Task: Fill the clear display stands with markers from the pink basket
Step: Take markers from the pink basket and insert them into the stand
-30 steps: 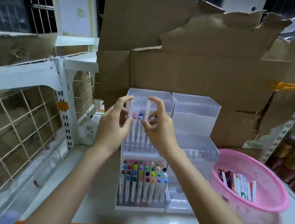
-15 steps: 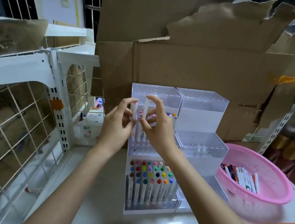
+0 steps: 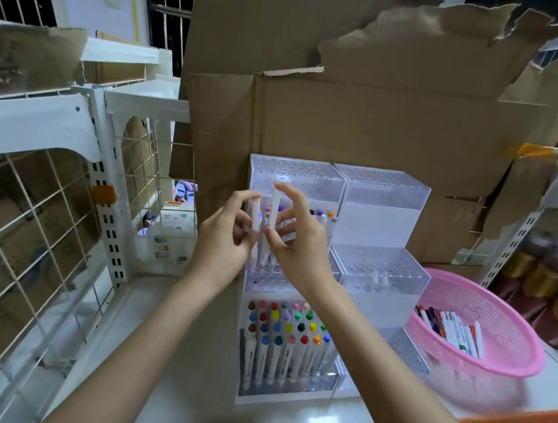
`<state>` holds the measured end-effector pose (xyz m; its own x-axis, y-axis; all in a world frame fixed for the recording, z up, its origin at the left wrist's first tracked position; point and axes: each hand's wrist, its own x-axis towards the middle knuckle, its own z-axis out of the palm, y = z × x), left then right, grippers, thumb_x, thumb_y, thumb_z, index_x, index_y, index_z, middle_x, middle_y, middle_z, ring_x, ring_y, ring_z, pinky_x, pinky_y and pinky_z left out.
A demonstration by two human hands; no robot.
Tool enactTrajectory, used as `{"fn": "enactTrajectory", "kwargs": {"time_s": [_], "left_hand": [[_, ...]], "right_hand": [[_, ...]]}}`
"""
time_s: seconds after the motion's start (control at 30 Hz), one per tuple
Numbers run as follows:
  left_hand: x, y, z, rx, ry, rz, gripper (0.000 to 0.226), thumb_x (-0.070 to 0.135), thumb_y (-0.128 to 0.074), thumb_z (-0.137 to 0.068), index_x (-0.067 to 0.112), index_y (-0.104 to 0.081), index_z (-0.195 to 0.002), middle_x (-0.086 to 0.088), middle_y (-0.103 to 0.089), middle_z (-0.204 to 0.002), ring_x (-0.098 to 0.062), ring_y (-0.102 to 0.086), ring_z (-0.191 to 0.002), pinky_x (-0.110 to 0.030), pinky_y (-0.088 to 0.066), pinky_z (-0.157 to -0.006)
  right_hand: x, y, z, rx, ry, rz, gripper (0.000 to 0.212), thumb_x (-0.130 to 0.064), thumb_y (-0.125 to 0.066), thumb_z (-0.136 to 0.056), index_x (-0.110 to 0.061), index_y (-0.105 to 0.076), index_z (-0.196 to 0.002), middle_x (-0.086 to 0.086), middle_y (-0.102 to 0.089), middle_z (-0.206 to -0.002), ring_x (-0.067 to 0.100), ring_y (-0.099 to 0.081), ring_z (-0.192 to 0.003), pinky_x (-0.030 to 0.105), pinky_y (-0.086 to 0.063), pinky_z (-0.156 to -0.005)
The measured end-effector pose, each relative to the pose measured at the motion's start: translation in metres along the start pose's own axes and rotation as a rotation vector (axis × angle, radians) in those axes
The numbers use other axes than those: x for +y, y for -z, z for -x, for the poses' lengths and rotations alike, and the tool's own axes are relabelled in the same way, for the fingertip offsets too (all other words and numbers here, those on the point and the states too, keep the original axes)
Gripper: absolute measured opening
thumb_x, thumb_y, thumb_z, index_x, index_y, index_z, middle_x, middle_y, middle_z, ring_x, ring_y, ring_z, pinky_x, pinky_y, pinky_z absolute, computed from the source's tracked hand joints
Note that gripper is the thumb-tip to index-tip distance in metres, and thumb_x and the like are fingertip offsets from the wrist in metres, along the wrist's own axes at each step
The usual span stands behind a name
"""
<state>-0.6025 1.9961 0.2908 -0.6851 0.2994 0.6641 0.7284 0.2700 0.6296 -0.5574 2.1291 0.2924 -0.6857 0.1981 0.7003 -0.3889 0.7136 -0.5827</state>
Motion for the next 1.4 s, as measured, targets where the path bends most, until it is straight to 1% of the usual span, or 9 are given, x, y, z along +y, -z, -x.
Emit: {"fn": "enactTrajectory", "kwargs": {"time_s": [0.27, 0.47, 0.77, 0.83, 0.9, 1.07, 1.17, 1.3, 1.4], "left_hand": [[0.001, -0.003, 0.008, -0.042, -0.069, -0.050, 0.056, -0.006, -0.068, -0.078, 0.024, -0.055, -0.123, 0.005, -0.056, -0.086, -0.003, -0.059, -0.077, -0.001, -0.041, -0.067], [-0.006, -0.007, 0.017, -0.056, -0.050, -0.090, 0.053, -0.006, -0.070, -0.077, 0.022, -0.055, -0.120, 0.004, -0.057, -0.087, -0.008, -0.060, -0.077, -0.013, -0.051, -0.067], [0.001, -0.001, 0.017, -0.087, -0.040, -0.135, 0.038, 0.002, -0.068, -0.083, 0.016, -0.055, -0.116, 0.005, -0.055, -0.083, -0.008, -0.057, -0.075, -0.007, -0.042, -0.065], [0.003, 0.001, 0.015, -0.094, -0.060, -0.165, 0.034, 0.004, -0.066, -0.085, 0.015, -0.055, -0.115, 0.005, -0.055, -0.083, -0.011, -0.057, -0.076, -0.012, -0.045, -0.066], [0.004, 0.003, 0.013, -0.104, -0.082, -0.216, 0.032, 0.005, -0.066, -0.085, 0.015, -0.055, -0.114, 0.003, -0.057, -0.085, -0.014, -0.058, -0.077, -0.020, -0.047, -0.066], [0.006, 0.007, 0.009, -0.094, -0.171, -0.378, 0.031, 0.006, -0.065, -0.085, 0.012, -0.058, -0.115, -0.004, -0.060, -0.103, -0.020, -0.058, -0.094, -0.030, -0.050, -0.070], [0.007, 0.009, 0.010, -0.063, -0.241, -0.428, 0.035, 0.000, -0.067, -0.081, 0.007, -0.062, -0.114, -0.006, -0.060, -0.108, -0.024, -0.059, -0.098, -0.031, -0.051, -0.073], [0.008, 0.012, 0.013, -0.052, -0.312, -0.476, 0.037, -0.004, -0.069, -0.077, 0.003, -0.064, -0.113, -0.008, -0.063, -0.108, -0.026, -0.060, -0.097, -0.037, -0.053, -0.077], [0.007, 0.014, 0.013, -0.051, -0.329, -0.509, 0.037, -0.005, -0.068, -0.075, 0.004, -0.065, -0.111, -0.008, -0.064, -0.107, -0.026, -0.060, -0.096, -0.039, -0.054, -0.075]], "right_hand": [[0.000, 0.003, 0.003, -0.002, -0.001, 0.011, 0.065, -0.004, -0.070, -0.084, -0.029, -0.041, -0.137, -0.004, -0.057, -0.085, 0.012, -0.063, -0.073, 0.024, -0.057, -0.067], [-0.001, 0.004, 0.006, -0.006, -0.019, -0.001, 0.064, -0.003, -0.069, -0.085, -0.028, -0.041, -0.137, -0.015, -0.052, -0.081, 0.010, -0.062, -0.073, 0.021, -0.057, -0.068], [-0.003, 0.003, 0.010, -0.007, -0.035, 0.007, 0.065, -0.003, -0.067, -0.087, -0.032, -0.038, -0.138, -0.015, -0.052, -0.082, 0.010, -0.062, -0.075, 0.025, -0.058, -0.071], [-0.002, 0.004, 0.010, -0.012, -0.043, 0.014, 0.067, -0.003, -0.066, -0.088, -0.037, -0.036, -0.137, -0.013, -0.053, -0.083, 0.008, -0.062, -0.074, 0.027, -0.058, -0.071], [-0.002, 0.004, 0.011, -0.031, -0.047, 0.036, 0.067, -0.003, -0.065, -0.088, -0.035, -0.036, -0.138, -0.014, -0.052, -0.082, 0.007, -0.061, -0.074, 0.028, -0.058, -0.071], [-0.001, 0.003, 0.011, -0.073, -0.052, 0.100, 0.066, -0.007, -0.065, -0.089, -0.039, -0.034, -0.139, -0.011, -0.054, -0.086, 0.011, -0.062, -0.075, 0.036, -0.058, -0.072], [-0.002, 0.004, 0.010, -0.074, -0.059, 0.108, 0.066, -0.007, -0.065, -0.089, -0.036, -0.035, -0.140, -0.008, -0.056, -0.089, 0.011, -0.061, -0.076, 0.034, -0.058, -0.074], [-0.004, 0.004, 0.009, -0.082, -0.056, 0.108, 0.064, -0.005, -0.064, -0.089, -0.031, -0.037, -0.141, -0.015, -0.050, -0.082, 0.007, -0.059, -0.073, 0.024, -0.055, -0.072], [-0.003, 0.001, 0.011, -0.137, -0.038, 0.162, 0.064, -0.003, -0.065, -0.088, -0.031, -0.037, -0.138, -0.010, -0.053, -0.082, 0.012, -0.060, -0.073, 0.032, -0.057, -0.073]]}}
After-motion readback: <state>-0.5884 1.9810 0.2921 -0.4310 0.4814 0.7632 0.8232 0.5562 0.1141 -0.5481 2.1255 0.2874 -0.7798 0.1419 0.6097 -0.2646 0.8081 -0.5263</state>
